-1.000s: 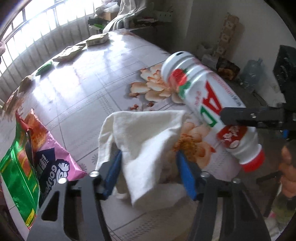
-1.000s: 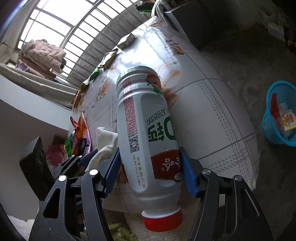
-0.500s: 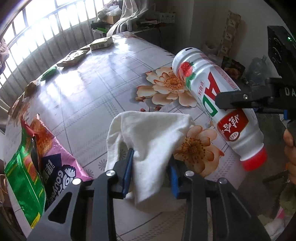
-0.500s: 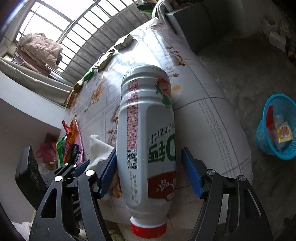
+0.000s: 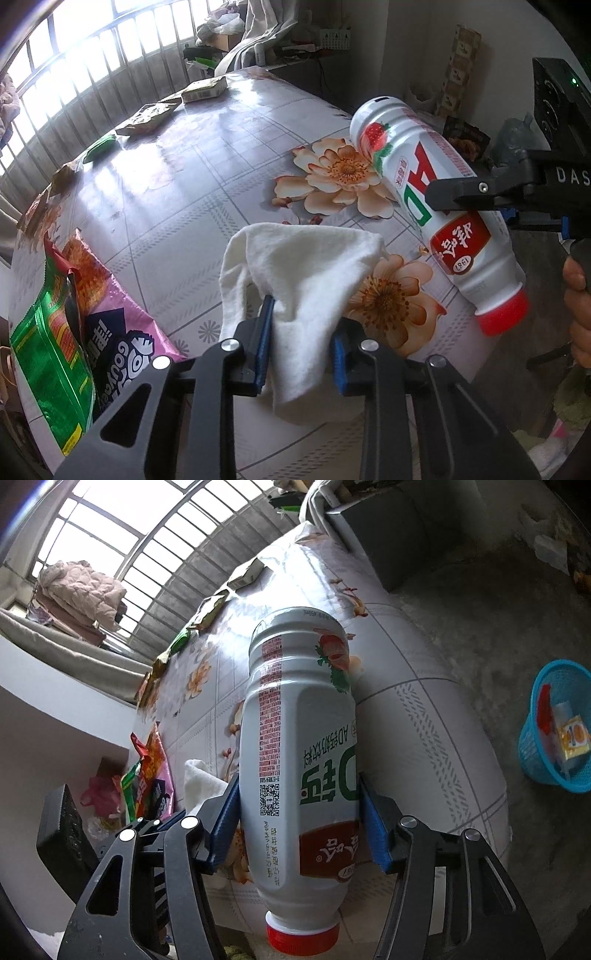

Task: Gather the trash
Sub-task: 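Lift the bottle with right tool while left tool lifts the tissue, then open both tools over the blue wastebasket, dropping bottle and tissue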

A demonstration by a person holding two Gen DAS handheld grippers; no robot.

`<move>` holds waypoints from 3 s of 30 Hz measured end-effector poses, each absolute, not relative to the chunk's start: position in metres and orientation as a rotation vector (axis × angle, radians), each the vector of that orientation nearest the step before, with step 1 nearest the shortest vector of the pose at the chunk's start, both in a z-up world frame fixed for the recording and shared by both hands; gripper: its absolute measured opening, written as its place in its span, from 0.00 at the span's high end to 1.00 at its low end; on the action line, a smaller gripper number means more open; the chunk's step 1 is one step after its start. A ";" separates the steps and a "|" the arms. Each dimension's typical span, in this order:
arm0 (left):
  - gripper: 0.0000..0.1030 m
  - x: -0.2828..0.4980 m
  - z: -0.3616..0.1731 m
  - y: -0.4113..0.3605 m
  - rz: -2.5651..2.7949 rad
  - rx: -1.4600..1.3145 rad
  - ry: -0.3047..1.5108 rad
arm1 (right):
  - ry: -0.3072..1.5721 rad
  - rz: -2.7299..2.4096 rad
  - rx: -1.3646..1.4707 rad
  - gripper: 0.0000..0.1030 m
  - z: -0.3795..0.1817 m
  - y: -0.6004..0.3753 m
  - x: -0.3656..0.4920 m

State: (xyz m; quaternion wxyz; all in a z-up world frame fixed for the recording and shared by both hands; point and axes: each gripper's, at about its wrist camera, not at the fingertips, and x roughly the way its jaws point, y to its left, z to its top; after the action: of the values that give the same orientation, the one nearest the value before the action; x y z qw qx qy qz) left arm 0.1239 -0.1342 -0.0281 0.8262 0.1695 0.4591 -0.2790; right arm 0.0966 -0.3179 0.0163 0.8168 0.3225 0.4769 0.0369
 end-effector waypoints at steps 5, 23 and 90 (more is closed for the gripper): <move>0.77 0.124 -0.027 -0.135 -0.593 0.355 0.971 | 1.006 0.083 0.705 0.46 0.019 -0.322 0.093; 0.78 0.122 -0.018 -0.133 -0.596 0.340 0.936 | 0.965 0.126 0.768 0.46 0.027 -0.332 0.084; 0.12 0.092 0.037 -0.352 -1.106 0.342 0.968 | 0.921 -0.845 0.747 0.08 -0.045 -0.527 -0.098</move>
State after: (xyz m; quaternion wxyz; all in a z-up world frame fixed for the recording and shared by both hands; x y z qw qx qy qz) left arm 0.0922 -0.3515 0.0367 0.7287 0.1551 0.4394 -0.5019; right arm -0.0980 -0.5273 -0.0449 0.7465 0.3414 0.4210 -0.3860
